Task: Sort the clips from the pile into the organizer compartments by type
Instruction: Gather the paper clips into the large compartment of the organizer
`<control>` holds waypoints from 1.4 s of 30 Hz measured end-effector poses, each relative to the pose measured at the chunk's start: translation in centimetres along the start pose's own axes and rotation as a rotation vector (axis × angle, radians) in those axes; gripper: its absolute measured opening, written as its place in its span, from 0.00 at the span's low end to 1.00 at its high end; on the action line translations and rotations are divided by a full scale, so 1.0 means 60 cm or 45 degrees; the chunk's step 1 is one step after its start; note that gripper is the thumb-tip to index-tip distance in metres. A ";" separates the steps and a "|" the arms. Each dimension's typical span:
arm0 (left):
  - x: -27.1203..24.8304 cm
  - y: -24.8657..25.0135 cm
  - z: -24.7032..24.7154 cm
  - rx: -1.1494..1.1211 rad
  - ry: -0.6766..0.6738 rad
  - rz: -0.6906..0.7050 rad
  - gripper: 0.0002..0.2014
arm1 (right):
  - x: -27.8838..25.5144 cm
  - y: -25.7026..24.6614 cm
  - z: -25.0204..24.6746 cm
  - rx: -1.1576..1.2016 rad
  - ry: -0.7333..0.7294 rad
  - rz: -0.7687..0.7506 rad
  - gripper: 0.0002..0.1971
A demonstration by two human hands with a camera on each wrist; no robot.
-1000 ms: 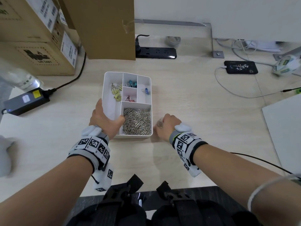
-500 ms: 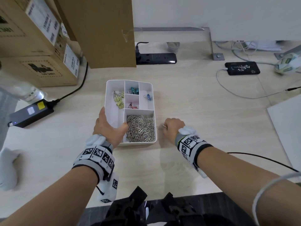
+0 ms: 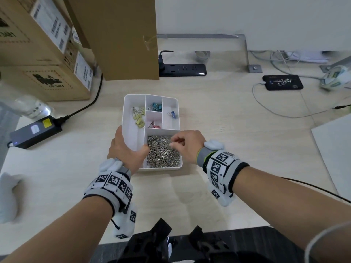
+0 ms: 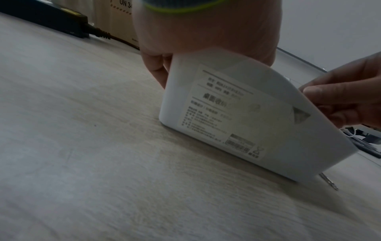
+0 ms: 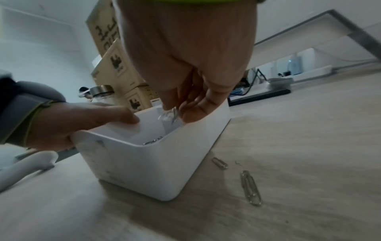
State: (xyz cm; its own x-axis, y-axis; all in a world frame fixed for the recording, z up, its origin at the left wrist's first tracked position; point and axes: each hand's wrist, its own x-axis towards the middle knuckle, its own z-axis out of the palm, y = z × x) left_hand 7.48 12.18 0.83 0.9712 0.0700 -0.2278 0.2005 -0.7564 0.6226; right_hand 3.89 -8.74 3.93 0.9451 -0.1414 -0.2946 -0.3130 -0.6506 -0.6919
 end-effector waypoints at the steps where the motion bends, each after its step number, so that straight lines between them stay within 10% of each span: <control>1: 0.001 0.000 0.000 -0.001 0.003 0.003 0.47 | 0.001 -0.001 0.001 -0.030 -0.025 -0.012 0.09; 8: 0.005 -0.002 0.000 -0.003 -0.017 0.002 0.48 | -0.006 0.038 -0.030 -0.119 0.160 0.042 0.03; 20: -0.003 0.005 -0.007 -0.004 -0.047 -0.011 0.48 | -0.027 0.085 -0.012 -0.801 -0.252 0.259 0.12; 42: -0.006 0.006 -0.007 0.001 -0.031 -0.019 0.49 | -0.013 0.054 0.005 -0.435 -0.096 0.220 0.12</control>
State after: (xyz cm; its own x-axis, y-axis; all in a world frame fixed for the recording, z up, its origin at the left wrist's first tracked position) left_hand 7.24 12.17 1.47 0.9647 0.0658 -0.2551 0.2151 -0.7561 0.6181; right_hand 2.14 -10.49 1.70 0.8675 -0.2239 -0.4442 -0.4059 -0.8348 -0.3720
